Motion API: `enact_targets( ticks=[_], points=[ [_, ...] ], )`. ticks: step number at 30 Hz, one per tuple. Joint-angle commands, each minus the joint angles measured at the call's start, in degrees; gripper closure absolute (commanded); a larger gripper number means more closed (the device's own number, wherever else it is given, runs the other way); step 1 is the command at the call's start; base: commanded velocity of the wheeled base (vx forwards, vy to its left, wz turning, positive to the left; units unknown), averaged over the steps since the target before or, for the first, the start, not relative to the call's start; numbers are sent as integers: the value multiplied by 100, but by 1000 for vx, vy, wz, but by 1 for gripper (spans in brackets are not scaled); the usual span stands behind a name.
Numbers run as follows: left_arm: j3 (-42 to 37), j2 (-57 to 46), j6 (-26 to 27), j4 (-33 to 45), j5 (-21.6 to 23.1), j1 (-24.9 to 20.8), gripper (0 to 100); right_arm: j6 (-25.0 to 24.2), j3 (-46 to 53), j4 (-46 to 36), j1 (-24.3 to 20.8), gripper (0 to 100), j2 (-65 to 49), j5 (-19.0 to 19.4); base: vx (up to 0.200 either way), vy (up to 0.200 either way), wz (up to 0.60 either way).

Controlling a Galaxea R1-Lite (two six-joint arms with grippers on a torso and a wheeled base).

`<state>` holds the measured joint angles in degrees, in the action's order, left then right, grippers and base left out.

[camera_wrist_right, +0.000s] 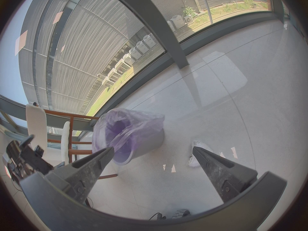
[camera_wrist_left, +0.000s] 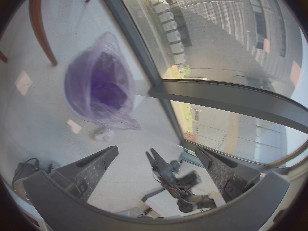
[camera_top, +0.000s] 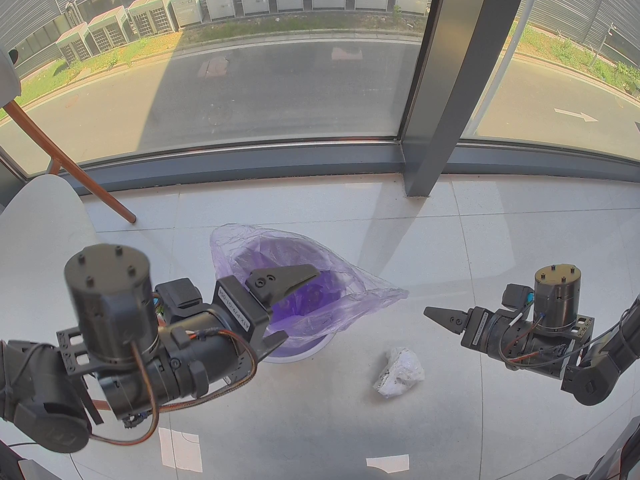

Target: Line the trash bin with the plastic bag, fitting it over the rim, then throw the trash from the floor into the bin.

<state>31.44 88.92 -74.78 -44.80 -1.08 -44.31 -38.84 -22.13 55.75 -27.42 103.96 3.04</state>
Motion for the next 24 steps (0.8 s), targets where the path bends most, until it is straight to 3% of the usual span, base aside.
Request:
enact_targets(
  ticks=[1,3,5,14,17,24],
  points=[
    [2323,266,183,3566,-32,1039,0,-106,7,-2,-282,0,45,-163,0,0,0],
    [2789,328,534,4594,-32,1285,0,-106,15,-2,-282,0,54,-154,0,0,0],
    [2815,486,947,5139,-32,1478,0,-106,15,6,-291,0,54,-154,0,0,0],
    [2534,1145,1545,4735,100,2348,0,-98,7,50,-299,0,160,-163,0,0,0],
    [2543,1374,1888,4709,108,2339,0,-89,-11,50,-299,0,195,-172,0,0,0],
    [3193,2156,1897,4612,91,2348,0,-62,24,50,-299,0,212,-172,0,0,0]
  ],
)
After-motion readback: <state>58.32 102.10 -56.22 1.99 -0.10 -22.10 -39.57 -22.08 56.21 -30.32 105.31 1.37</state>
